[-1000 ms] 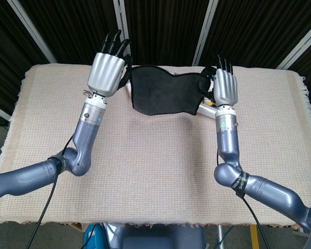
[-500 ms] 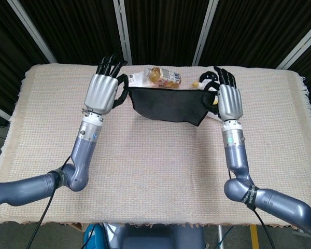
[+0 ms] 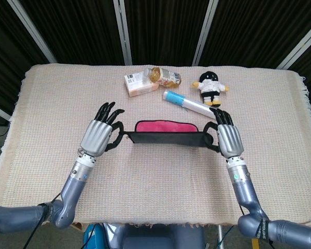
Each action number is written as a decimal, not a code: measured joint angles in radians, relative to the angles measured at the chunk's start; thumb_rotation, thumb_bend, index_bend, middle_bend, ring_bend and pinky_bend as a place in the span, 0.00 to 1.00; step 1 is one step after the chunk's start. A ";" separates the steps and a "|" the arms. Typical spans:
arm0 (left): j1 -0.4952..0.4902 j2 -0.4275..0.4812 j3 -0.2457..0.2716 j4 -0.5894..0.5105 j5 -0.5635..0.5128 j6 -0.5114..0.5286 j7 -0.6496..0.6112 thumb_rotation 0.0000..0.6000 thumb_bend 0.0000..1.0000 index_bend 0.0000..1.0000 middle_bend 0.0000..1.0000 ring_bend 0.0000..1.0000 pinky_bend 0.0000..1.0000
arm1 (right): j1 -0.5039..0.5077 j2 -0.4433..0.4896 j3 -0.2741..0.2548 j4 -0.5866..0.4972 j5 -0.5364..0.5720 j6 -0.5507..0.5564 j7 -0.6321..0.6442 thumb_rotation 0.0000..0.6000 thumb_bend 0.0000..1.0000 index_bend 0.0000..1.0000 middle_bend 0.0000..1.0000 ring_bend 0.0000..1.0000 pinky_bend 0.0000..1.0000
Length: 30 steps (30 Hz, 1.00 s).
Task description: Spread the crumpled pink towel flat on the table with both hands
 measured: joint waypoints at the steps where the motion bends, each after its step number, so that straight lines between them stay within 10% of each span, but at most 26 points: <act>1: 0.010 -0.003 0.009 -0.004 0.009 0.004 -0.003 1.00 0.48 0.70 0.19 0.00 0.00 | -0.012 -0.005 -0.020 -0.001 -0.013 0.005 0.002 1.00 0.52 0.63 0.11 0.00 0.00; 30: 0.192 -0.079 0.153 -0.008 0.188 -0.012 -0.047 1.00 0.48 0.70 0.18 0.00 0.00 | -0.198 -0.061 -0.222 0.018 -0.198 0.052 0.057 1.00 0.52 0.63 0.11 0.00 0.00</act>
